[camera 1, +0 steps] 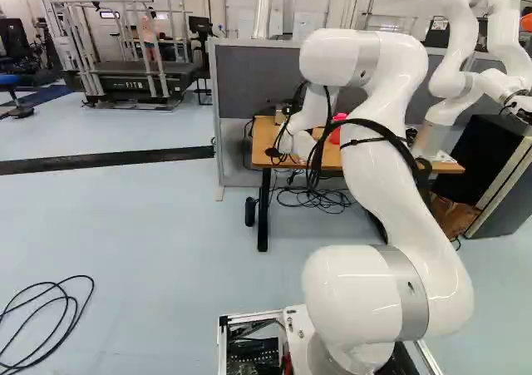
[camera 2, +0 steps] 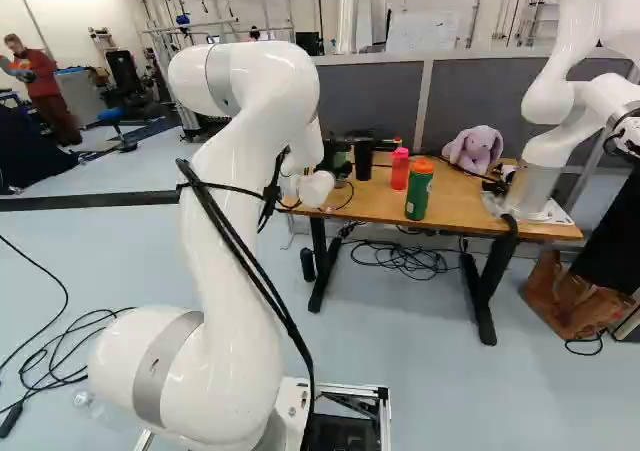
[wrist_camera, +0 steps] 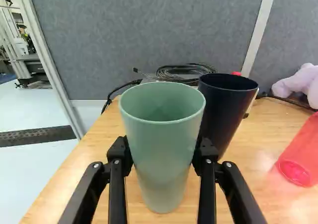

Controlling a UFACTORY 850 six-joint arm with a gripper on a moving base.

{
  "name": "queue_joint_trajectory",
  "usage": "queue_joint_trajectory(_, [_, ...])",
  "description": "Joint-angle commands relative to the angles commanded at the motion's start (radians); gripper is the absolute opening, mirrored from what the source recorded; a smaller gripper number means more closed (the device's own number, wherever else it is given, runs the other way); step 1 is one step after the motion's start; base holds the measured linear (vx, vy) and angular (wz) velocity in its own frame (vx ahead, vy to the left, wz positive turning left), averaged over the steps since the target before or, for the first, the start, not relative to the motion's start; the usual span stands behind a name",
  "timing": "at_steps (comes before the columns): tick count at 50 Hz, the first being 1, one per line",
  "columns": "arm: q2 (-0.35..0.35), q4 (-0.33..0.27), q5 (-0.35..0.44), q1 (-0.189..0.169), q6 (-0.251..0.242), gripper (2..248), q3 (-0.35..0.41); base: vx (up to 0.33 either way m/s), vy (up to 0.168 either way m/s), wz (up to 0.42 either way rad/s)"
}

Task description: Place the green cup on the table

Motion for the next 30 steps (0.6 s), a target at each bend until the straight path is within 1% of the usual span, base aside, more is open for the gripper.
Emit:
queue_joint_trajectory(12, [-0.004, 0.000, 0.000, 0.000, 0.000, 127, -0.002, 0.000, 0.000, 0.000])
queue_joint_trajectory(13, [-0.004, 0.000, 0.000, 0.000, 0.000, 140, -0.002, 0.000, 0.000, 0.000])
queue_joint_trajectory(17, [-0.004, 0.000, 0.000, 0.000, 0.000, 140, -0.002, 0.000, 0.000, 0.000])
queue_joint_trajectory(18, [-0.004, 0.000, 0.000, 0.000, 0.000, 172, -0.002, 0.000, 0.000, 0.000])
queue_joint_trajectory(22, [-0.004, 0.000, 0.000, 0.000, 0.000, 172, -0.002, 0.000, 0.000, 0.000])
queue_joint_trajectory(23, [-0.004, 0.000, 0.000, 0.000, 0.000, 205, -0.002, 0.000, 0.000, 0.000])
queue_joint_trajectory(27, [-0.004, 0.000, 0.000, 0.000, 0.000, 205, -0.002, 0.000, 0.000, 0.000])
queue_joint_trajectory(28, [-0.004, 0.000, 0.000, 0.000, 0.000, 240, -0.002, 0.000, 0.000, 0.000])
queue_joint_trajectory(30, [-0.004, 0.000, 0.000, 0.000, 0.000, 240, -0.002, 0.000, 0.000, 0.000])
